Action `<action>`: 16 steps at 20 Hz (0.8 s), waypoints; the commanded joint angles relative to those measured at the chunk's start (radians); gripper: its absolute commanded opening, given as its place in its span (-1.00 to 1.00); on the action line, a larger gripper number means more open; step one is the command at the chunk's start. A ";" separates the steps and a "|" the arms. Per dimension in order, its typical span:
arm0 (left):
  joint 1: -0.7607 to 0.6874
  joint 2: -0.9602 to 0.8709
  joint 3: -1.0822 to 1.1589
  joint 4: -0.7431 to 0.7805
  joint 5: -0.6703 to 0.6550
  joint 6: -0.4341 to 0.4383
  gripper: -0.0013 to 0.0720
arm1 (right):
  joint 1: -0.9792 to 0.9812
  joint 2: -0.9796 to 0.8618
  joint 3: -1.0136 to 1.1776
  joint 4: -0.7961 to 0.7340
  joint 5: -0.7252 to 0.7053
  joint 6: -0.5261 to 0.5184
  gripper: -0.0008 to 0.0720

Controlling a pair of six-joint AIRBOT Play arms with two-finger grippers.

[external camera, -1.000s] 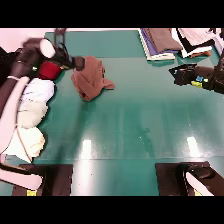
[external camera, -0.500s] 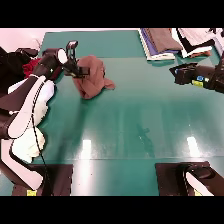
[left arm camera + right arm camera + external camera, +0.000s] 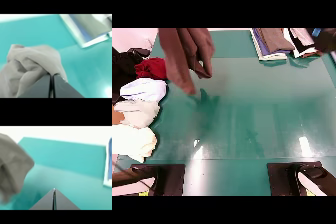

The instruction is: Fold the shirts.

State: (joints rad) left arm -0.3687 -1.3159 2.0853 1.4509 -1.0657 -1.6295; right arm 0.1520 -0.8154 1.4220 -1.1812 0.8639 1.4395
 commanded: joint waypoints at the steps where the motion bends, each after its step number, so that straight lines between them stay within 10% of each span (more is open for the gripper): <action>1: -0.146 0.105 -0.001 0.001 0.002 0.057 -0.91 | 0.000 -0.064 0.139 -0.002 0.016 -0.008 -0.92; 6: -0.288 0.050 -0.216 0.001 0.035 0.159 -0.88 | 0.000 -0.190 0.309 -0.023 0.106 -0.008 -0.92; 8: -0.259 0.010 -0.241 0.023 0.025 0.160 0.49 | 0.000 -0.220 0.352 -0.026 0.172 -0.008 -0.92; 16: 0.123 -0.005 -0.474 -0.073 -0.158 0.059 0.50 | 0.000 -0.237 0.371 -0.026 0.260 -0.008 -0.92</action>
State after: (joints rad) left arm -0.3454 -1.3174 1.7317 1.4494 -1.1564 -1.5547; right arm 0.1520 -1.0470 1.7859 -1.2064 1.0920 1.4311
